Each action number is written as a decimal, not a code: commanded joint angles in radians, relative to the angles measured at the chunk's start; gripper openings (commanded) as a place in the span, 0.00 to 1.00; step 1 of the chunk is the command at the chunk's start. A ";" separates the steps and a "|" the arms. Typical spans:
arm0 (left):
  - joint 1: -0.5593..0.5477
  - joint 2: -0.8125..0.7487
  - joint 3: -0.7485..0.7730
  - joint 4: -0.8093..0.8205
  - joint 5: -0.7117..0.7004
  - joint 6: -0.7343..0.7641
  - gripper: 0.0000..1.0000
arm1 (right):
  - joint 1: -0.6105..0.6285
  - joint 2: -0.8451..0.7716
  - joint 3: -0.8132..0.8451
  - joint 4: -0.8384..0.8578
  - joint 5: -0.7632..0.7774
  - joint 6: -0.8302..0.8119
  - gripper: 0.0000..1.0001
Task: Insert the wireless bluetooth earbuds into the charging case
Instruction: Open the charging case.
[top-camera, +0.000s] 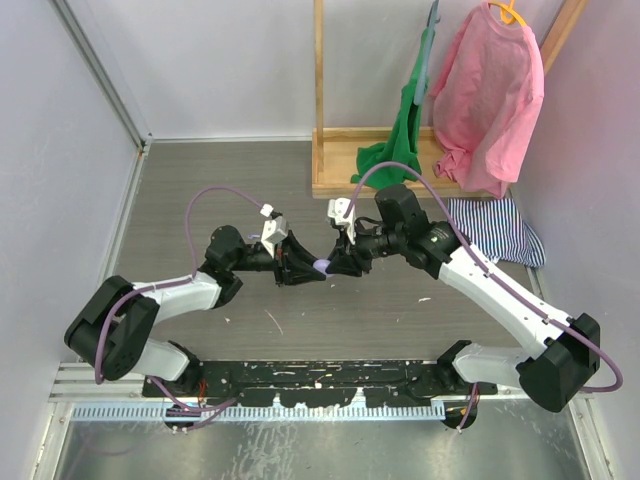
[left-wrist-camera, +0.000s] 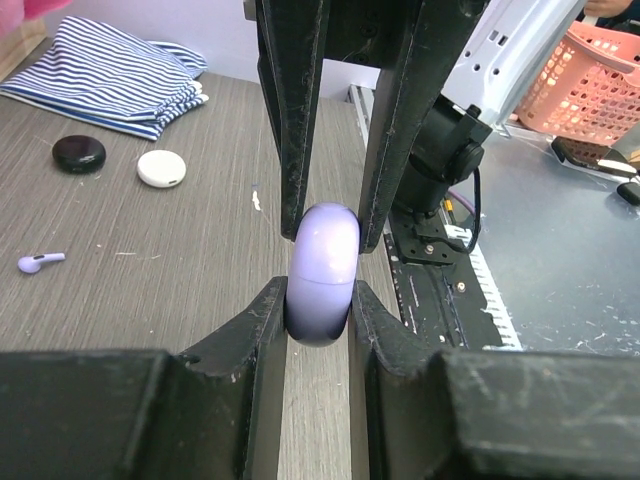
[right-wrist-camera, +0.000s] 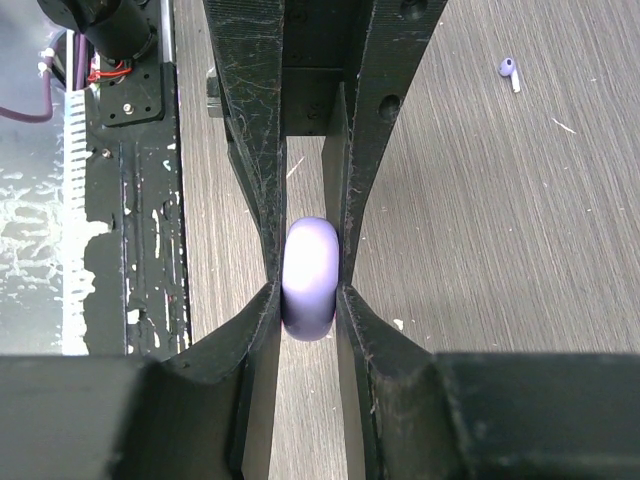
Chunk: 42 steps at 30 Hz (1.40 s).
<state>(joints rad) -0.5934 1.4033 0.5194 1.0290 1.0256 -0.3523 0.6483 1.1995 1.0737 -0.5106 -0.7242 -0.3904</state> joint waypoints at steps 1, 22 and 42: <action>-0.002 -0.013 0.018 0.101 0.016 -0.008 0.08 | 0.004 -0.022 0.032 0.024 0.027 -0.014 0.19; -0.003 -0.079 -0.127 0.398 -0.262 -0.079 0.00 | 0.004 -0.247 -0.268 0.628 0.084 0.247 0.69; -0.033 -0.207 -0.153 0.401 -0.313 -0.097 0.00 | 0.005 -0.197 -0.314 0.882 0.072 0.348 0.70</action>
<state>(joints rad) -0.6155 1.2358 0.3676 1.3552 0.7277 -0.4419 0.6510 1.0016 0.7391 0.2920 -0.6559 -0.0544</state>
